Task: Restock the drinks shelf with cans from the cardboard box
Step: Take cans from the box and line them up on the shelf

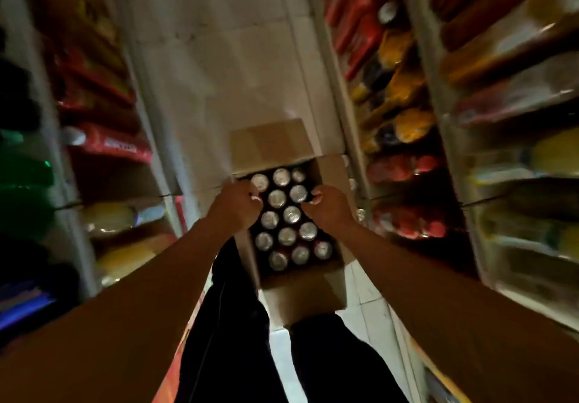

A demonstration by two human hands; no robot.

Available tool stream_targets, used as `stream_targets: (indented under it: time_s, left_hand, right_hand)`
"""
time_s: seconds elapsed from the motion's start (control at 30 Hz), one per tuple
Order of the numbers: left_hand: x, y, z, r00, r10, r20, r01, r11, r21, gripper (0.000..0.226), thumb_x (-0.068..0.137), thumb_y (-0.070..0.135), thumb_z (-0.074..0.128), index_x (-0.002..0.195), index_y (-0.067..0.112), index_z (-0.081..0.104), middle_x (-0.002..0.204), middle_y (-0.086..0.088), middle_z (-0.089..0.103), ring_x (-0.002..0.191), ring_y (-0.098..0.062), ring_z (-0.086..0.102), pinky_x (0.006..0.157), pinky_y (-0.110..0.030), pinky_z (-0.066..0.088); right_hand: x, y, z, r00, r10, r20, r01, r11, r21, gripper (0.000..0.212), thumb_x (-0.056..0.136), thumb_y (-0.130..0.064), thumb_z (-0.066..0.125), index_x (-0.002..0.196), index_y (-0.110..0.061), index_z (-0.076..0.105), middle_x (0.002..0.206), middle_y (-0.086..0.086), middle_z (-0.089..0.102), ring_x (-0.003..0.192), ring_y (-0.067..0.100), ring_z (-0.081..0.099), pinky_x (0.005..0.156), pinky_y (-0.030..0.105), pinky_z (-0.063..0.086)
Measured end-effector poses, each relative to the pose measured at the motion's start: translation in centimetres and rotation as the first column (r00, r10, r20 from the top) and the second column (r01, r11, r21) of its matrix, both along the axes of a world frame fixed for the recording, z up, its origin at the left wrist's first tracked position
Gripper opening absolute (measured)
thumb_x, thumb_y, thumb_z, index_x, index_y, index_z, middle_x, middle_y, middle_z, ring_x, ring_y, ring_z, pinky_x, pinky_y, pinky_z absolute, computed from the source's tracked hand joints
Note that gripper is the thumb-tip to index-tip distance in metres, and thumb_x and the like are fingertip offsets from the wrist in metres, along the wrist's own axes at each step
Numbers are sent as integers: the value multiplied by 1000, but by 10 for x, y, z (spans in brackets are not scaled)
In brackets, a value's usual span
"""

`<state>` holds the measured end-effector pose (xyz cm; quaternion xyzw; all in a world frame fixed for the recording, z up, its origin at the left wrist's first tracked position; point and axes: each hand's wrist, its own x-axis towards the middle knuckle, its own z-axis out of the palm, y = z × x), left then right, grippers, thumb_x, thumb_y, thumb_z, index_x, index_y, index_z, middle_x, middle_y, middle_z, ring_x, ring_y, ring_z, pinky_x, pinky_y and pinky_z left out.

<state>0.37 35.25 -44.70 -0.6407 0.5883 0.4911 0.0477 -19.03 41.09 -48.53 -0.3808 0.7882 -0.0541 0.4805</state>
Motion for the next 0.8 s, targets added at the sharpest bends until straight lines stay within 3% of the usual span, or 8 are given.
stream_targets:
  time_s: [0.07, 0.17, 0.33, 0.43, 0.57, 0.67, 0.73, 0.8]
  left_hand:
    - [13, 2, -48, 1000, 28, 0, -28, 1000, 2, 34, 78, 28, 55, 99, 5, 68, 103, -17, 69, 102, -32, 65, 91, -42, 49]
    - [19, 0, -108, 995, 103, -9, -103, 994, 31, 20, 85, 23, 62, 103, 18, 67, 91, 2, 67, 96, -19, 66, 88, -31, 50]
    - [8, -3, -166, 984, 156, -84, -157, 988, -1, 19, 90, 19, 57, 106, 17, 67, 90, 6, 66, 91, -14, 66, 83, -27, 51]
    - [10, 6, -183, 984, 137, -114, -137, 991, 4, 20, 89, 17, 58, 108, 16, 65, 91, 3, 67, 90, -17, 66, 84, -33, 53]
    - [16, 22, -196, 979, 153, -137, -157, 988, -12, 18, 90, 16, 58, 106, 18, 66, 91, 5, 68, 88, -14, 66, 84, -32, 53]
    - [18, 28, -193, 974, 160, -161, -165, 986, -20, 16, 91, 15, 59, 105, 17, 66, 89, 5, 67, 85, -13, 66, 81, -28, 54]
    - [19, 28, -183, 971, 153, -182, -161, 986, -30, 20, 88, 13, 63, 108, 15, 65, 93, 3, 68, 88, -13, 66, 85, -30, 54]
    - [17, 20, -164, 976, 119, -182, -134, 988, -72, 34, 82, 15, 71, 114, 15, 62, 107, 0, 66, 99, -14, 63, 91, -32, 52]
  right_hand:
    - [16, -16, -52, 1000, -21, 7, 21, 999, 35, 42, 86, -34, 72, 111, -1, 64, 115, 16, 67, 111, 30, 60, 79, 23, 36]
    - [34, -36, -124, 994, -104, 15, 103, 992, 78, 60, 84, -51, 67, 124, -7, 58, 120, 12, 66, 114, 31, 61, 86, 29, 44]
    - [39, -66, -192, 989, -146, -16, 147, 979, 144, 78, 84, -45, 71, 144, -8, 38, 139, 13, 52, 124, 31, 54, 92, 34, 44]
    - [44, -66, -218, 994, -16, -105, 32, 989, 147, 75, 79, -49, 74, 135, -9, 45, 130, 12, 58, 116, 30, 58, 86, 33, 46]
    - [49, -59, -233, 956, 144, -255, -134, 989, 56, 65, 78, -53, 70, 124, -10, 53, 117, 11, 65, 112, 30, 60, 98, 41, 47]
    - [46, -54, -224, 964, 90, -250, -103, 994, -38, 56, 76, -54, 72, 113, -14, 58, 112, 8, 67, 104, 28, 64, 78, 32, 49]
    - [37, -48, -200, 982, 15, -190, -34, 995, -97, 54, 75, -58, 72, 109, -16, 62, 107, 6, 70, 97, 25, 66, 76, 32, 50]
    - [23, -43, -163, 995, -77, -68, 65, 985, -159, 40, 73, -60, 73, 92, -25, 66, 93, 0, 71, 86, 18, 66, 74, 32, 51]
